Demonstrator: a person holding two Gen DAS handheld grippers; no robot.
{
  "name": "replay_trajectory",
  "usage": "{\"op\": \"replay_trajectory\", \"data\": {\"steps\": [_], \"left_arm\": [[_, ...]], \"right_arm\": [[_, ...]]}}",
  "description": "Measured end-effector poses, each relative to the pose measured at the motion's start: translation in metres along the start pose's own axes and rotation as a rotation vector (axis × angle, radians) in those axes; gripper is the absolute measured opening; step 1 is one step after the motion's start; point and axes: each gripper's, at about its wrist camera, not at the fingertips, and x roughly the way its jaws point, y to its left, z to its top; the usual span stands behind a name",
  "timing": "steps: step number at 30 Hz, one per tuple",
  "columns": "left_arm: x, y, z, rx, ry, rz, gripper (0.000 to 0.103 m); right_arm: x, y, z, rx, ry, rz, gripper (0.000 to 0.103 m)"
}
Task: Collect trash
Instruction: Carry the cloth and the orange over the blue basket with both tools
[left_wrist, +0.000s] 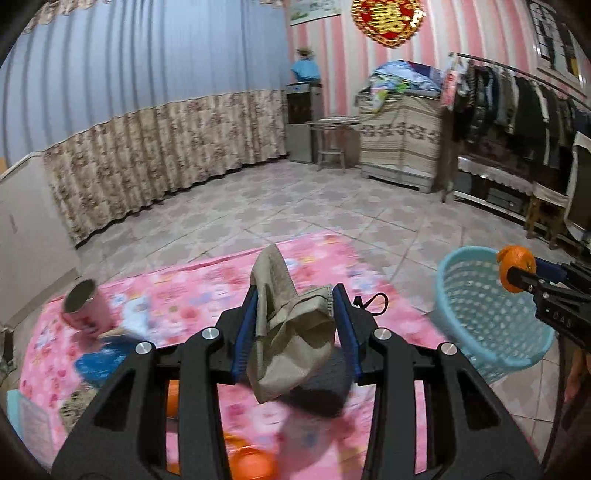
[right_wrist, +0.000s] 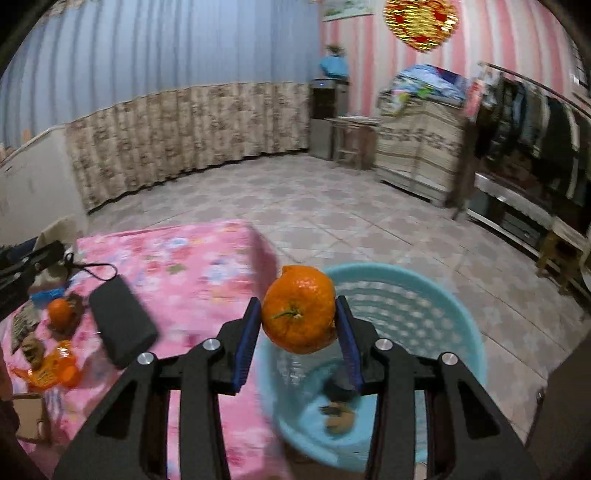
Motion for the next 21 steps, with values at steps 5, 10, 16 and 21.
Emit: {"op": "replay_trajectory", "data": {"steps": [5, 10, 16, 21], "left_arm": [[0.014, -0.047, 0.006, 0.028, 0.003, -0.063, 0.039], [0.026, -0.093, 0.012, 0.068, 0.0, -0.123, 0.039], [0.046, -0.14, 0.014, 0.083, 0.026, -0.211, 0.039], [0.059, -0.171, 0.014, 0.107, 0.04, -0.263, 0.041]], "right_arm": [[0.003, -0.05, -0.003, 0.075, 0.012, -0.078, 0.041], [0.008, -0.078, -0.009, 0.116, 0.027, -0.116, 0.041], [0.017, -0.092, -0.013, 0.141, 0.044, -0.125, 0.041], [0.018, -0.108, -0.014, 0.185, 0.041, -0.13, 0.041]]}}
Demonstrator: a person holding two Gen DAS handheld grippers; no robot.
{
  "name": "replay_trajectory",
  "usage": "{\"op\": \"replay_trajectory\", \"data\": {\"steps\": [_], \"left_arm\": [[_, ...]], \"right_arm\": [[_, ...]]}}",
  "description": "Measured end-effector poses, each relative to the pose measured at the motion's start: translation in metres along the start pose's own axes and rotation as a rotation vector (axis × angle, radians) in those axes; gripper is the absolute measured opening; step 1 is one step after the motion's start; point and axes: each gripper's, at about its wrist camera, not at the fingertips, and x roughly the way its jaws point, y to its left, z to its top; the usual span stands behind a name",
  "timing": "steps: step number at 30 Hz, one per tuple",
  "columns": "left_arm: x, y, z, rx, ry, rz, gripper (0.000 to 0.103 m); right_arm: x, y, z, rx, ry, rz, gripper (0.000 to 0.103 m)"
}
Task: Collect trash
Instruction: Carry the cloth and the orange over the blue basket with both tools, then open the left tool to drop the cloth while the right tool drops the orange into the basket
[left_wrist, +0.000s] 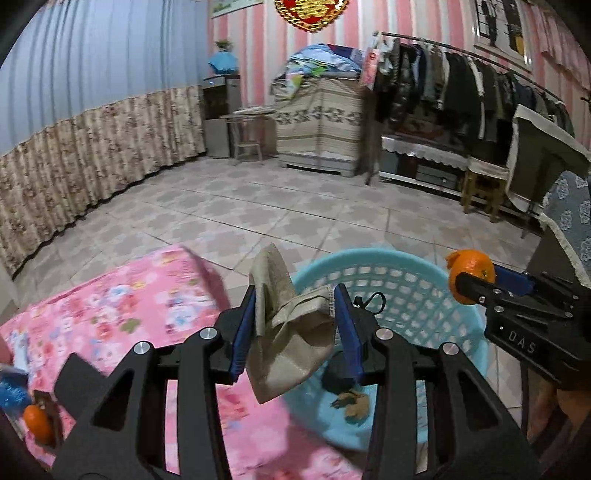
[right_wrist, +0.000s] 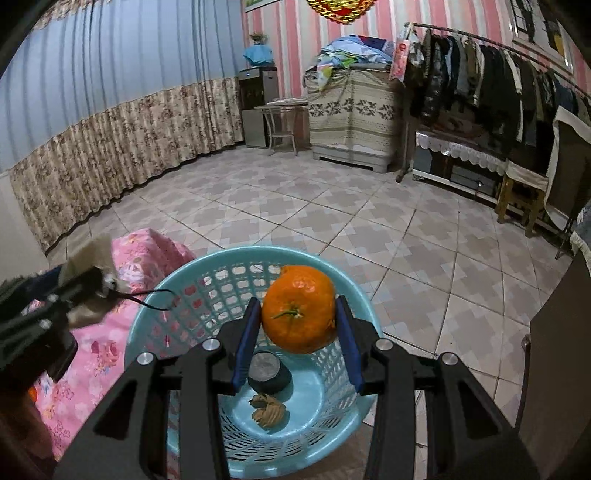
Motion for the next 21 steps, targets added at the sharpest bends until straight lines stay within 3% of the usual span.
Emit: {"op": "replay_trajectory", "data": {"steps": [6, 11, 14, 21], "left_arm": [[0.018, -0.014, 0.006, 0.003, 0.021, -0.035, 0.05], [0.021, -0.017, 0.007, 0.009, 0.023, -0.039, 0.065], [0.022, -0.018, 0.007, 0.0, 0.026, -0.049, 0.069], [0.016, -0.009, 0.008, -0.001, 0.014, -0.015, 0.082]], "right_arm": [[0.006, -0.01, -0.003, 0.026, 0.018, -0.012, 0.041], [0.007, -0.017, -0.004, 0.04, 0.019, -0.015, 0.041], [0.007, -0.017, -0.005, 0.045, 0.02, -0.013, 0.041], [0.007, -0.018, -0.006, 0.047, 0.021, -0.013, 0.041]]}}
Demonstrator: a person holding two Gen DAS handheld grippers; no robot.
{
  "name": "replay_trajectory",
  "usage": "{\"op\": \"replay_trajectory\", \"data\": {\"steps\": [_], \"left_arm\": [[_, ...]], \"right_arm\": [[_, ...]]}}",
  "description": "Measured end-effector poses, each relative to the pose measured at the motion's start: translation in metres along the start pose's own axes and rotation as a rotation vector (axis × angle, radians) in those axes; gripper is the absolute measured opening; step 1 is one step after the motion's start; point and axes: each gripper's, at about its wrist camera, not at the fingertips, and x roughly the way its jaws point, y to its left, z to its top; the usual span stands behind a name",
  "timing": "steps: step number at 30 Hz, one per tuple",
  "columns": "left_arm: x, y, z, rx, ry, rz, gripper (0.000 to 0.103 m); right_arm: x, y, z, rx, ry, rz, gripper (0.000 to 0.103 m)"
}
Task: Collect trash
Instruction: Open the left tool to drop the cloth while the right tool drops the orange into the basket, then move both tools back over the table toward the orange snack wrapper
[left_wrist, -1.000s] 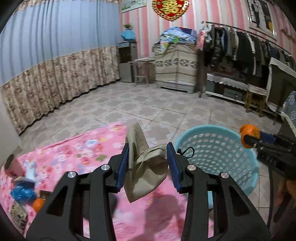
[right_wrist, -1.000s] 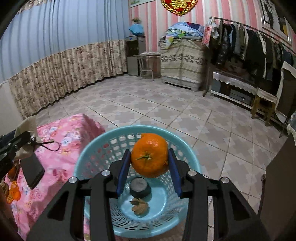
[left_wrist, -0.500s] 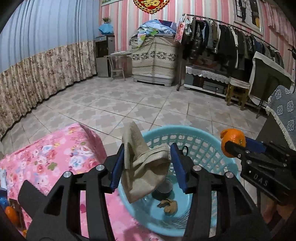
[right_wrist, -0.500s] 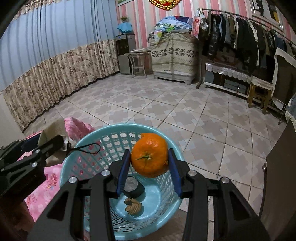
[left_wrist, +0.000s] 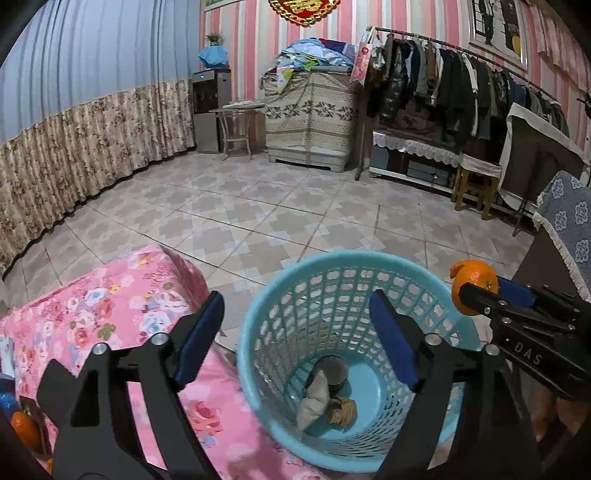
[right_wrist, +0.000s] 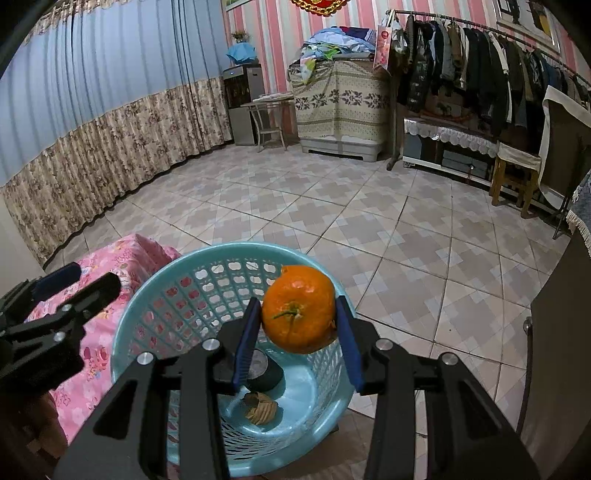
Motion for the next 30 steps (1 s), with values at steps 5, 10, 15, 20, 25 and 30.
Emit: {"op": "replay_trajectory", "data": {"steps": [5, 10, 15, 20, 25, 30], "left_arm": [[-0.013, 0.016, 0.0, -0.006, -0.041, 0.077, 0.095], [-0.018, 0.038, 0.003, -0.044, -0.047, 0.101, 0.097], [-0.02, 0.053, 0.002, -0.067, -0.044, 0.127, 0.098], [-0.021, 0.062, -0.004, -0.072, -0.036, 0.15, 0.098], [-0.024, 0.071, -0.008, -0.088, -0.03, 0.164, 0.098], [-0.03, 0.081, -0.012, -0.104, -0.034, 0.176, 0.098]], "right_arm": [[0.004, 0.006, -0.003, -0.018, 0.005, 0.006, 0.042], [0.016, 0.022, -0.01, -0.024, 0.021, 0.01, 0.043], [0.027, 0.038, -0.015, -0.044, 0.044, 0.01, 0.044], [0.028, 0.044, -0.01, -0.035, 0.038, 0.012, 0.054], [0.02, 0.048, -0.008, -0.03, 0.004, -0.016, 0.078], [0.019, 0.05, -0.009, -0.034, 0.015, -0.041, 0.081]]}}
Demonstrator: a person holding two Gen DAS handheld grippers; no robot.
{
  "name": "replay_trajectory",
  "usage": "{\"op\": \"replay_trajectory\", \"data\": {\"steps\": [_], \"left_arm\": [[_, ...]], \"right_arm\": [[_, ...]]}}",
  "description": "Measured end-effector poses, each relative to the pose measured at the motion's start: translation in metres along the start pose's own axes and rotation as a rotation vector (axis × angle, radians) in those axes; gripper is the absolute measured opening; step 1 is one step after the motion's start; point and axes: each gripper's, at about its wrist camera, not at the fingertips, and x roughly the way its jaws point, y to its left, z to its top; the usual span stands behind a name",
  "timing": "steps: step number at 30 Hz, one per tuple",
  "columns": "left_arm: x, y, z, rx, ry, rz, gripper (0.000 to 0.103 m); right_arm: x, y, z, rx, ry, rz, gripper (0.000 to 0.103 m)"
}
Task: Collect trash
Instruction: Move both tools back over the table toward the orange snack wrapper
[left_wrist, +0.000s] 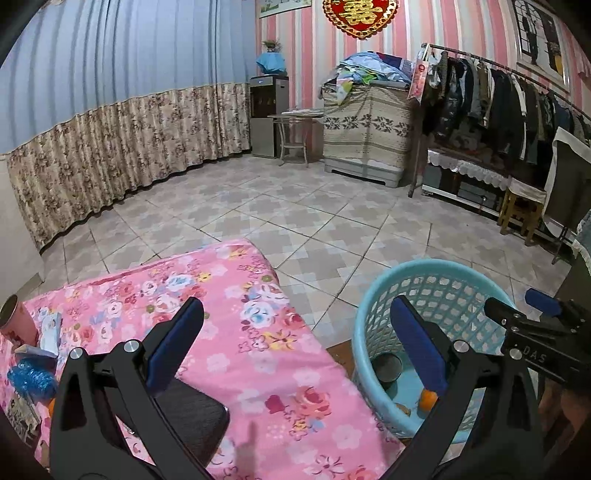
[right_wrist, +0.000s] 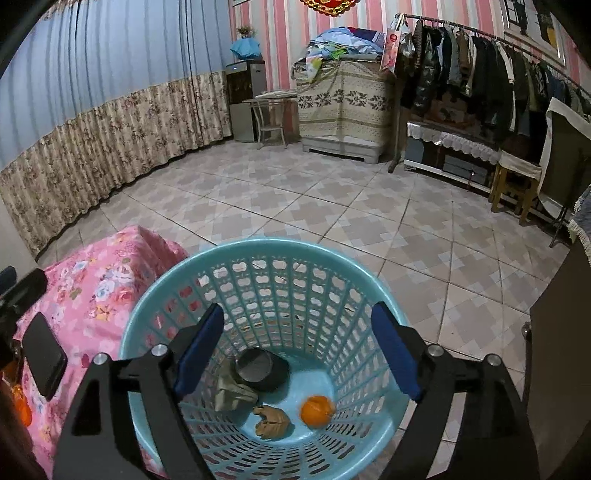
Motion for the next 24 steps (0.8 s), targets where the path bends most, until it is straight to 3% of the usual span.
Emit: {"op": "replay_trajectory", "data": {"steps": [14, 18, 20, 24], "left_arm": [[-0.039, 0.042, -0.016, -0.039, -0.006, 0.022, 0.098], [-0.064, 0.063, -0.026, -0.032, -0.032, 0.069, 0.098], [-0.075, 0.078, -0.034, -0.033, -0.026, 0.101, 0.098], [-0.1, 0.126, -0.053, -0.109, -0.034, 0.173, 0.098]], "right_arm": [[-0.028, 0.026, -0.002, -0.009, -0.032, 0.041, 0.082], [-0.047, 0.052, -0.003, -0.032, -0.056, 0.114, 0.082], [-0.054, 0.068, -0.005, -0.062, -0.072, 0.132, 0.091], [-0.068, 0.109, -0.013, -0.119, -0.09, 0.195, 0.091]]}}
